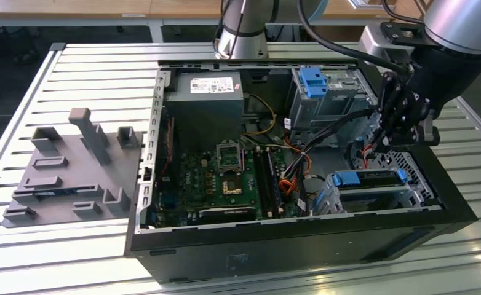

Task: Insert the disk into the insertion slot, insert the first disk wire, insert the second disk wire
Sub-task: 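Insert the first disk wire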

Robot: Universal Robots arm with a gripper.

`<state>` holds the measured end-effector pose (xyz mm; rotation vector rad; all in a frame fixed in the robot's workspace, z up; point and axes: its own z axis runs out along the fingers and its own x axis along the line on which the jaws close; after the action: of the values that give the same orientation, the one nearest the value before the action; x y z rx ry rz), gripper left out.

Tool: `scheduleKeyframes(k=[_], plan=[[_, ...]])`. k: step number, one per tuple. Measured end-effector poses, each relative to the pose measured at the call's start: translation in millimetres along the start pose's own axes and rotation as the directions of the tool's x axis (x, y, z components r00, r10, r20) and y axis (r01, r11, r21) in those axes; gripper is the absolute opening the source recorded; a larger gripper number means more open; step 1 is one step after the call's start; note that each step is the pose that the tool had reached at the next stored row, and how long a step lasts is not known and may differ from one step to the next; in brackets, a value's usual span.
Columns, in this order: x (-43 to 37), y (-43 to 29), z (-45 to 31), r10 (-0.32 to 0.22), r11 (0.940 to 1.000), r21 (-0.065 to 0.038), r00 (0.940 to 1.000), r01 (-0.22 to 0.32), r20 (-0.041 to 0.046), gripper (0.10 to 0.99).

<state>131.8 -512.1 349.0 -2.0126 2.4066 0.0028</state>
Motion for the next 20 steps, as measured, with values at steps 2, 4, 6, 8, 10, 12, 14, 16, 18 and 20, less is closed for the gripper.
scheduleKeyframes(k=[2, 4, 6, 8, 10, 12, 14, 16, 18, 20], plan=[[0.0, -0.1, 0.0, 0.000, 1.0000, 0.000, 1.0000, 0.000, -0.0003, 0.165], [-0.1, -0.1, 0.0, -0.021, 0.9998, 0.000, 0.9998, 0.021, -0.0003, 0.165], [-0.1, -0.1, 0.1, -0.057, 0.9984, 0.000, 0.9984, 0.057, -0.0003, 0.165], [-0.1, -0.1, 0.3, -0.087, 0.9962, 0.000, 0.9962, 0.087, -0.0002, 0.165], [1.1, -0.4, 0.5, -0.096, 0.9954, 0.001, 0.9954, 0.096, 0.0000, 0.165], [4.1, -0.5, 0.6, -0.099, 0.9951, 0.002, 0.9951, 0.099, 0.0000, 0.165], [8.2, -0.5, 0.9, -0.102, 0.9948, 0.003, 0.9948, 0.102, 0.0002, 0.165], [12.4, -0.8, 1.2, -0.104, 0.9945, 0.004, 0.9946, 0.104, 0.0003, 0.165], [14.8, -1.2, 1.4, -0.105, 0.9945, 0.004, 0.9945, 0.105, 0.0002, 0.165], [16.9, -1.5, 1.8, -0.105, 0.9945, 0.005, 0.9945, 0.105, 0.0006, 0.165]])
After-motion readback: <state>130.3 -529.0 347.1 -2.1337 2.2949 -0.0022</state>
